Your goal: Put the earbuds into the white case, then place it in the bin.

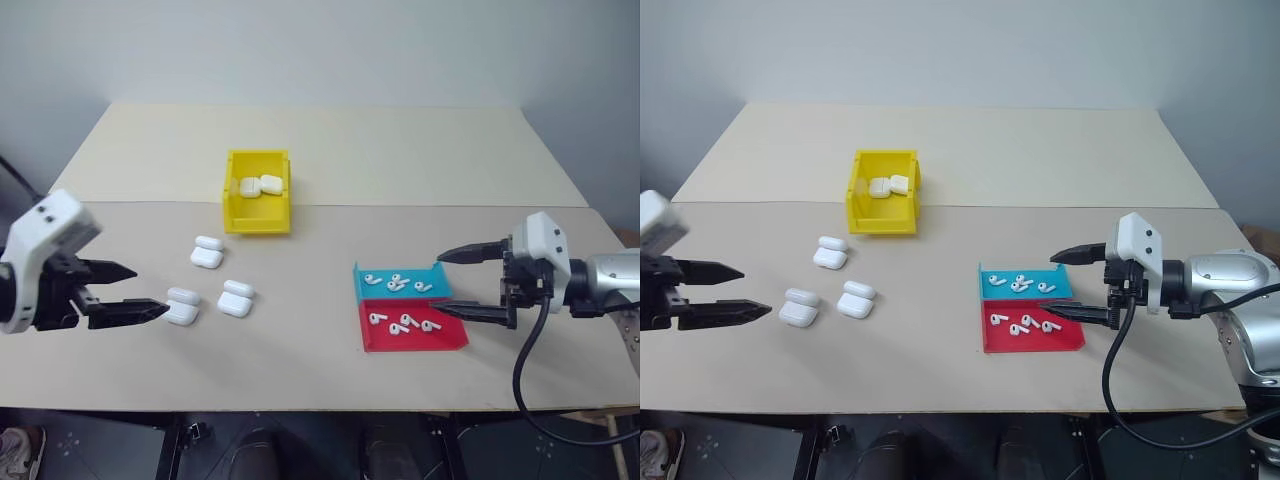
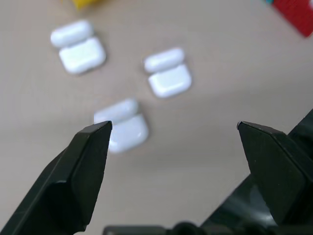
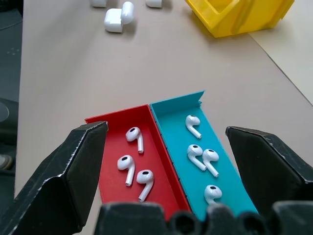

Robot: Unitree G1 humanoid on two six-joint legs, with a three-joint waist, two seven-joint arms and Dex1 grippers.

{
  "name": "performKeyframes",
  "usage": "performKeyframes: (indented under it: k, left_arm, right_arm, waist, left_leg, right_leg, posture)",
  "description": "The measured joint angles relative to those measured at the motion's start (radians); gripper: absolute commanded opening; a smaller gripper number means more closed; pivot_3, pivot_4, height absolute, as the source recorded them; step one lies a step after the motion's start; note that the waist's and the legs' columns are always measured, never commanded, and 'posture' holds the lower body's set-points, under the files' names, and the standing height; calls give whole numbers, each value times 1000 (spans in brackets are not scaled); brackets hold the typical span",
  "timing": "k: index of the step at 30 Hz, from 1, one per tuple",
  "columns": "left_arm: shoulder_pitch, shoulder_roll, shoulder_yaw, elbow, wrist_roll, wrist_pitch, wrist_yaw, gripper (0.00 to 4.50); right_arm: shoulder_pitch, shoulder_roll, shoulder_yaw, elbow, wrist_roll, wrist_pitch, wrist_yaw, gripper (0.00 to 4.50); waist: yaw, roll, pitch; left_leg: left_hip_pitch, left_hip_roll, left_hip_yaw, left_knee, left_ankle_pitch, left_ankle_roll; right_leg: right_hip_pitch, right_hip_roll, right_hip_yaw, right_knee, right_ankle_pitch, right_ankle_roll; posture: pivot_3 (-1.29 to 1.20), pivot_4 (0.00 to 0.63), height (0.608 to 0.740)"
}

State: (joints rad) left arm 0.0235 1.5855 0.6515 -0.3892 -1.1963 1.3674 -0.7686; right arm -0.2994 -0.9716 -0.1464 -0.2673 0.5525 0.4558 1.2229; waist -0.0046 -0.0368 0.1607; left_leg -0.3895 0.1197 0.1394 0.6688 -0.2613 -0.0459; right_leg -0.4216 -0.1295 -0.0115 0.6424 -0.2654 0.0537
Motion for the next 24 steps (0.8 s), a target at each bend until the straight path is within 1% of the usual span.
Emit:
performKeyframes:
  k: [2,3,4,7,8,11,12,14,15,21,24]
  left_arm:
    - [-57,74,-65,53,-114,99,50,4476]
    - [-66,109,-89,59,-152,121,66,4476]
    - [-71,150,-117,66,-187,136,83,4476]
    - [-55,267,-205,152,-371,115,204,4476]
    - [16,344,-227,203,-465,72,266,4476]
    - [233,573,-257,302,-674,-51,407,4476]
    - [263,605,-255,312,-705,-76,425,4476]
    - [353,652,-221,345,-752,-129,464,4476]
    - [392,657,-199,351,-762,-146,480,4476]
    - [623,660,-38,397,-773,-240,562,4476]
    - [763,661,55,421,-773,-298,618,4476]
  right_arm:
    - [7,0,3,-3,0,5,-5,4500]
    - [10,0,4,-4,0,6,-6,4500]
    - [13,0,4,-7,0,9,-8,4500]
    - [28,-1,4,-21,1,26,-19,4500]
    - [36,-3,4,-24,2,34,-24,4500]
    - [35,-12,3,-33,12,56,-26,4500]
    - [31,-15,3,-35,13,58,-25,4500]
    - [19,-26,4,-31,14,63,-18,4500]
    - [10,-33,4,-28,16,66,-13,4500]
    - [-3,-46,3,-17,19,70,-1,4500]
    - [-7,-47,3,-17,19,70,-1,4500]
  waist:
    - [-3,0,0]
    - [-3,0,0]
    - [-3,-1,0]
    - [0,-1,0]
    - [2,-2,1]
    - [10,-3,2]
    - [13,-3,2]
    - [17,-3,2]
    - [17,-3,2]
    - [17,-3,2]
    - [18,-3,2]
  left_leg:
    - [0,0,0,0,0,0]
    - [0,0,0,-1,0,0]
    - [0,0,0,0,0,0]
    - [1,0,0,0,0,0]
    - [1,0,-1,1,0,1]
    - [1,0,-1,3,-1,1]
    - [0,0,-1,4,-1,1]
    - [0,0,-1,3,0,1]
    - [0,0,-1,3,0,1]
    - [-2,0,-1,2,0,0]
    - [-2,0,-1,3,1,0]
  right_leg:
    - [-1,0,0,1,0,0]
    - [-1,0,0,1,0,0]
    - [0,0,-1,1,0,0]
    - [0,0,0,2,0,0]
    - [0,0,0,4,0,0]
    - [1,0,0,4,0,0]
    - [1,0,0,4,0,0]
    - [1,0,-1,4,0,0]
    - [0,0,-1,3,0,0]
    - [0,0,-2,0,0,0]
    - [1,0,-2,0,0,0]
  posture:
    - [0,150,740]
    - [0,150,740]
    - [0,150,740]
    - [0,150,740]
    - [0,150,740]
    - [0,150,740]
    - [0,150,740]
    - [0,150,740]
    - [0,150,740]
    - [0,150,740]
    - [0,150,740]
